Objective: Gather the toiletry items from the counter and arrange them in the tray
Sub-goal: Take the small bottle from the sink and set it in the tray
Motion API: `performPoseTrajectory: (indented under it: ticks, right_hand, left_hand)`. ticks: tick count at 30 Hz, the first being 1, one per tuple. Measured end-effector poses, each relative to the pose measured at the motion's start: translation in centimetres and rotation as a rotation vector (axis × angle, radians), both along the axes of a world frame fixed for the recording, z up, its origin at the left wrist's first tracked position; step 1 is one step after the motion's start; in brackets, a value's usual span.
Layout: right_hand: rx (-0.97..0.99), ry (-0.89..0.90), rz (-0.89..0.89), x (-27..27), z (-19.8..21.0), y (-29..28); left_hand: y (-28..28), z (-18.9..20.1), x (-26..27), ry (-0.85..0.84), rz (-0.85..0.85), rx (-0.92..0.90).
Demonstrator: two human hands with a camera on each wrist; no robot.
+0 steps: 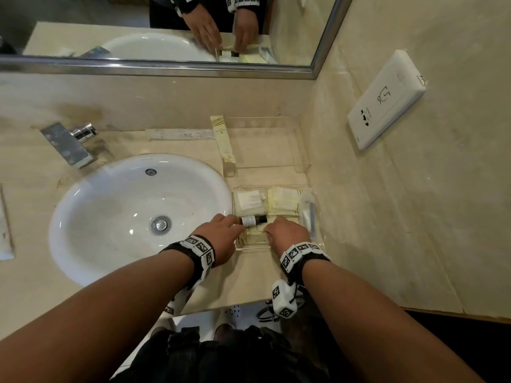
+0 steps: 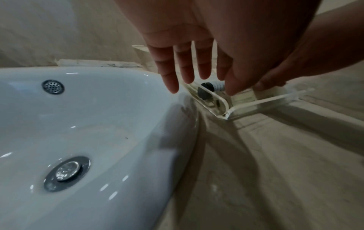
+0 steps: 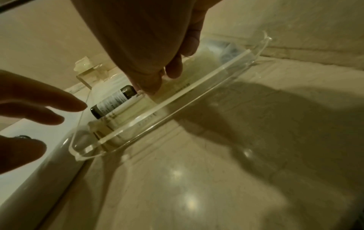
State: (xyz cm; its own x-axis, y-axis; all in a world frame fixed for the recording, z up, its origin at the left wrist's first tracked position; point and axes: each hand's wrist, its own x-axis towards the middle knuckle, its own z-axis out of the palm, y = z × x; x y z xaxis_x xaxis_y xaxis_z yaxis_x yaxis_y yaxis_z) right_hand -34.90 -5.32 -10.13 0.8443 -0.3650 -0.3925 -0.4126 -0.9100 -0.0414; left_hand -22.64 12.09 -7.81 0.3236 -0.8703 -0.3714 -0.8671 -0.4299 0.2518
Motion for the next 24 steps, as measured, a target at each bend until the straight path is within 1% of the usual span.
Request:
performPoseTrajectory:
  ticks: [3,5,9,13,16,19,24]
  right_hand:
    - [0.017,-0.022,-0.04,0.2,-0.2,0.0]
    - [0.042,-0.024,-0.045,0.0,-0.6,0.0]
    - [0.122,-0.043,-0.071,-0.3,-0.8,-0.1]
    - [0.19,-0.098,-0.11,0.9,0.4,-0.4]
    - [0.211,-0.18,-0.124,3.2,1.9,-0.3]
    - [0.25,-0.248,-0.175,6.7,3.1,0.1]
    - [0.289,-0.292,-0.248,13.4,5.1,0.6]
  left_hand:
    - [-0.2,-0.1,0.0,-0.028,-0.071,0.028]
    - [-0.5,-0.2,0.3,-0.04,-0.085,0.034]
    - [-1.1,0.4,1.6,-0.047,-0.048,0.022]
    - [-1.6,1.5,3.7,-0.056,0.01,0.025]
    - [-2.0,2.4,5.4,-0.063,0.071,0.015]
    - [-2.5,3.2,7.4,-0.076,0.123,-0.006]
    - [-3.1,4.5,11.6,-0.092,0.195,-0.053]
